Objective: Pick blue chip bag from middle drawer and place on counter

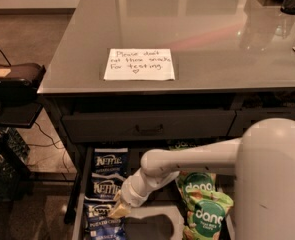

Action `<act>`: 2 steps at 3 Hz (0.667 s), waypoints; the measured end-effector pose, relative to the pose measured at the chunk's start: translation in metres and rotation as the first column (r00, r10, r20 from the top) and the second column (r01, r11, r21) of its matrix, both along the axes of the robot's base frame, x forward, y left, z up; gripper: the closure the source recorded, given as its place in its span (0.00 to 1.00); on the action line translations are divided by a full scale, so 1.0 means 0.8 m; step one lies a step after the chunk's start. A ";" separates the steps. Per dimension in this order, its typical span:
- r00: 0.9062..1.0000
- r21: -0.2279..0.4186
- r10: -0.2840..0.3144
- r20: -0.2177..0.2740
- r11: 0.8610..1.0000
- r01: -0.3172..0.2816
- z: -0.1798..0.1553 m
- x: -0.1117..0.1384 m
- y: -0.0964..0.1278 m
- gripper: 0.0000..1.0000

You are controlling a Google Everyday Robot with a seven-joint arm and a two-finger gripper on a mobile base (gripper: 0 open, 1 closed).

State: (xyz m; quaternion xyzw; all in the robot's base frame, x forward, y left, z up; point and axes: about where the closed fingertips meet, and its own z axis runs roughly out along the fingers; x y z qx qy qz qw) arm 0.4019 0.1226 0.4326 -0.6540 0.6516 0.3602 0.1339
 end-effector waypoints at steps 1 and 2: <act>0.997 -0.017 -0.039 0.066 0.999 0.040 0.039 0.016 -0.023 1.00; 0.992 -0.034 -0.080 0.099 0.996 0.083 0.081 0.046 -0.055 1.00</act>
Offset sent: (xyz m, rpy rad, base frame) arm 0.0666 -0.0767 0.1079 -0.0628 -0.1310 -0.1246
